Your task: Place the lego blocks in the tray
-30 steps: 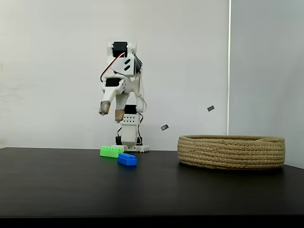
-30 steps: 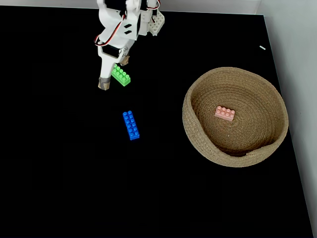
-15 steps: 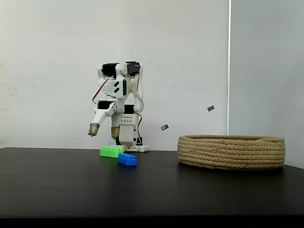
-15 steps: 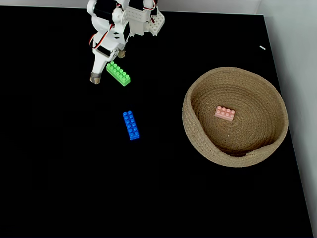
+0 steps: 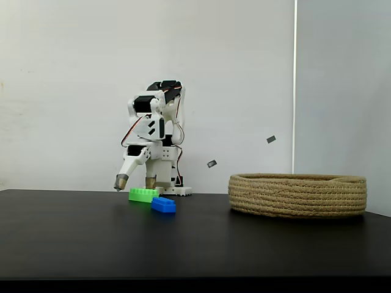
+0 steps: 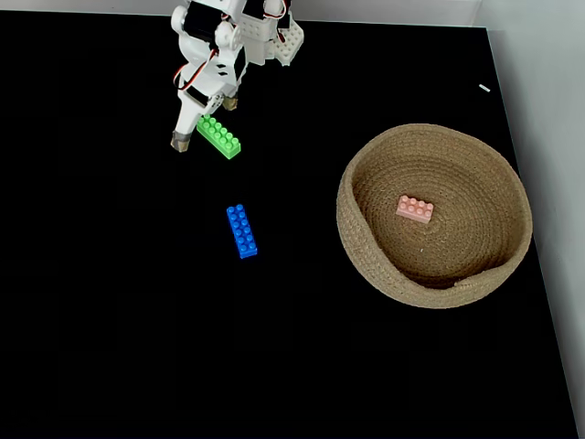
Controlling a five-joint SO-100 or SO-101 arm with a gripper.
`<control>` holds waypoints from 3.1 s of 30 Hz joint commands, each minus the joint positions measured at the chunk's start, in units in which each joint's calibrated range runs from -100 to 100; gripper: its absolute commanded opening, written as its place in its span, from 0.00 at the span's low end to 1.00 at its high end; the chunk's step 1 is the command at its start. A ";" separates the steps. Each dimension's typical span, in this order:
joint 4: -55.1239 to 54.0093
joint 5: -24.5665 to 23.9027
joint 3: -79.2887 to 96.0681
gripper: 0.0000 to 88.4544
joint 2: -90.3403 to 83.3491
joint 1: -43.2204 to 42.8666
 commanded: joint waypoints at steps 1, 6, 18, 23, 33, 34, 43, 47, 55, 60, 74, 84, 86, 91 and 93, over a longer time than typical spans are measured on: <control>-2.62 -0.05 0.97 0.48 -2.64 0.65; -4.70 -0.54 1.61 0.45 -2.13 -0.58; -8.95 0.63 4.26 0.00 -2.90 -1.57; -5.95 -1.51 -3.31 0.00 -3.16 -3.14; 16.87 -9.18 -39.70 0.00 -3.16 -20.53; 17.21 -10.21 -41.43 0.00 -2.73 -23.25; 14.62 -18.71 -49.73 0.00 11.54 -41.47; 15.29 -18.85 -57.12 0.00 19.20 -45.35; 14.87 -17.92 -68.25 0.00 27.80 -48.89; 13.54 -17.14 -69.25 0.37 29.17 -50.13; 21.12 -15.78 -64.23 0.55 21.35 -29.44; 12.12 -11.53 -56.12 0.54 21.26 -12.62; 11.29 -14.70 -54.93 0.54 22.04 -11.80; 8.13 -18.51 -53.11 0.52 25.30 -13.44; 8.38 -20.51 -55.02 0.52 26.59 -14.68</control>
